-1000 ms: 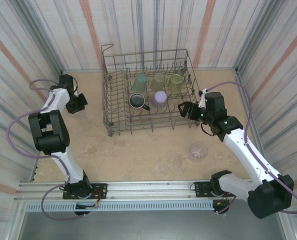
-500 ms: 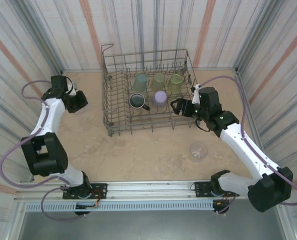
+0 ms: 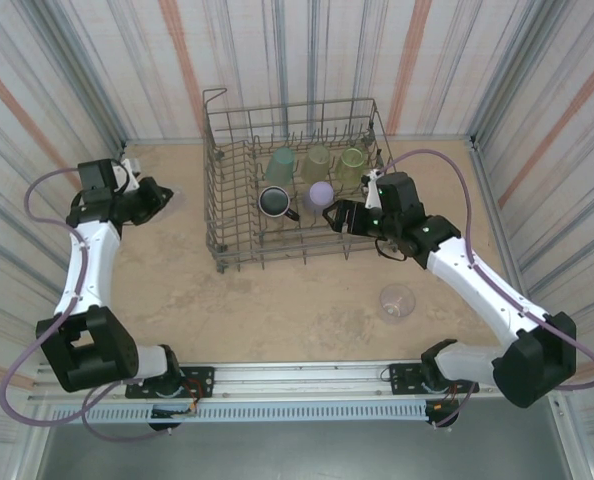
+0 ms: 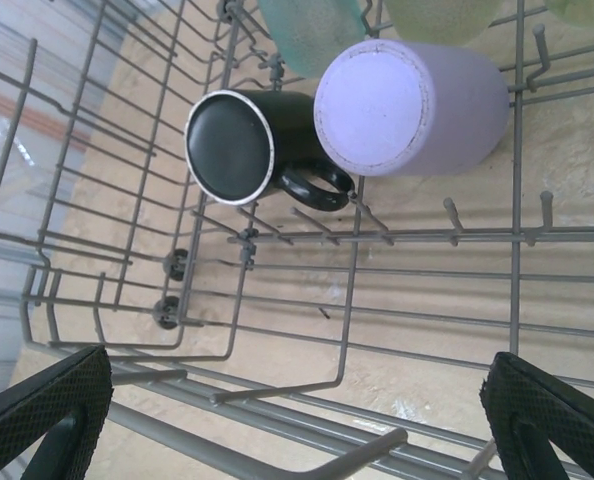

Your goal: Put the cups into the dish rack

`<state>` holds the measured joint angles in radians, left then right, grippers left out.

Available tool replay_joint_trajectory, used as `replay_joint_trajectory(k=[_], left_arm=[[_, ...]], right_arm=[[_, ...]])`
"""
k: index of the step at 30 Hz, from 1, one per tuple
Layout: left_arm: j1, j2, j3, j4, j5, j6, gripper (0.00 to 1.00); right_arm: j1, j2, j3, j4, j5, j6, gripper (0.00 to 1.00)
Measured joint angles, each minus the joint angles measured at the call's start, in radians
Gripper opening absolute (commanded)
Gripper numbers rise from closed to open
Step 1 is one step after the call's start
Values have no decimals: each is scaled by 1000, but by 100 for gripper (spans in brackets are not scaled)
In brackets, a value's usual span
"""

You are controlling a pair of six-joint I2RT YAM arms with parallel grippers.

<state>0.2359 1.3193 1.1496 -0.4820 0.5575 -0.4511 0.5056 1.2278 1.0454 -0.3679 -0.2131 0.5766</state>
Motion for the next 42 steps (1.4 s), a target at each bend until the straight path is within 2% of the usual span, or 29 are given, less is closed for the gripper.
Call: replay_joint_trajectory(k=[10,26,32,42], left_arm=[[6,-71,-62,180,154,-109,0],[6,-78,-10,267,236,-230,0],[4,-79,-9,386,299,-338,0],[-95,-79,-7,480,335,-406,0]], right_arm=[[4,28,4,53,-62,50,99],[-35,108,22,173,-234,104,99],[-37,151,42,238,-288,131,99],[-47,208,66,356,-365,195,99]])
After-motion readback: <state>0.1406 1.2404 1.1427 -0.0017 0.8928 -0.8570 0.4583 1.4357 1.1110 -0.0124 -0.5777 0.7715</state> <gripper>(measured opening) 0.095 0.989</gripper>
